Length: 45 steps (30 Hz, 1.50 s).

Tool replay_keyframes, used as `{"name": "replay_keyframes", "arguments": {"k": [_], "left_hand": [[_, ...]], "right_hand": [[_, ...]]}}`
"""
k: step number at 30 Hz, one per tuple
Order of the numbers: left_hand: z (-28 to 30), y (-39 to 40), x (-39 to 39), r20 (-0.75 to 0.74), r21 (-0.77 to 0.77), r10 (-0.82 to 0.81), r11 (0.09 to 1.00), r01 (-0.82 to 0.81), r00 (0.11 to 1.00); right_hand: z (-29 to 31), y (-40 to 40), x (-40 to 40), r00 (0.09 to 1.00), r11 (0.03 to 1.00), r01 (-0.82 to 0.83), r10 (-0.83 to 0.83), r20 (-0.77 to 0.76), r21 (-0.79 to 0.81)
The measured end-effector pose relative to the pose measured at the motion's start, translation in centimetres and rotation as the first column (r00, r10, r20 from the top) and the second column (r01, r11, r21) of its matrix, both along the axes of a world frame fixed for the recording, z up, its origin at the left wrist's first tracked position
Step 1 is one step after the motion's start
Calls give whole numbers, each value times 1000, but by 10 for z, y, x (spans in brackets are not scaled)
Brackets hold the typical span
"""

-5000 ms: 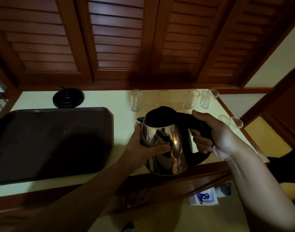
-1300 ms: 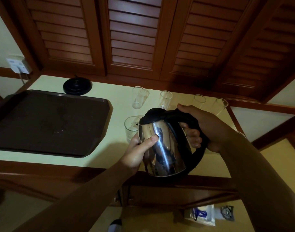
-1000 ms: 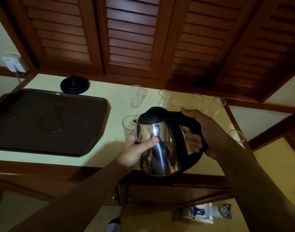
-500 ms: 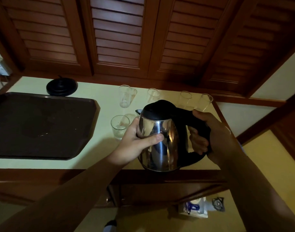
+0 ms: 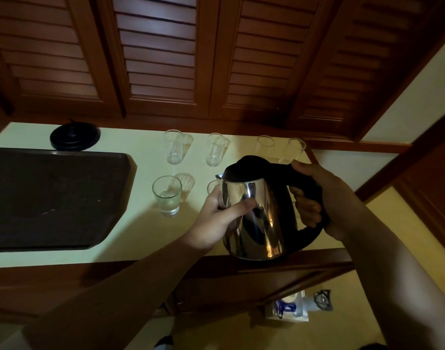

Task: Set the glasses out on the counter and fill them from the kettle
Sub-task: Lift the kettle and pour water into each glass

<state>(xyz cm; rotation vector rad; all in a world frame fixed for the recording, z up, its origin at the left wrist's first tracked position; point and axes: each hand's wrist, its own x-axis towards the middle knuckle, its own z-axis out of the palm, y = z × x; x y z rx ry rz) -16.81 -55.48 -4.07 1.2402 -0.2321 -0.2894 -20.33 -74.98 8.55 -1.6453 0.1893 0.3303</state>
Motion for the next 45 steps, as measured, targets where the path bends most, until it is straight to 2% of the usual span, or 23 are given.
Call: {"name": "replay_keyframes", "arguments": {"k": [23,32,36,41,45], "left_hand": [[-13,-13,-9,-247,-9,-77,997,77,966],[-13,-17,-10,-244,-37,-68,997,61,967],[-15,-19,-9,-215,16,-61,998,67,975],[-17,-18,-9,-189,-45,-63,997,55,980],[-23,-18,-6,-163,-16,-26,1000,24,986]], "right_hand": [[7,0,9,988,996,5,-19,-153,-90],[6,-4,8,986,997,-15,2,-164,-74],[6,-4,7,987,999,-10,1,-164,-54],[7,-3,5,988,997,0,-12,-153,-78],[8,-3,6,989,997,-19,7,-150,-78]]}}
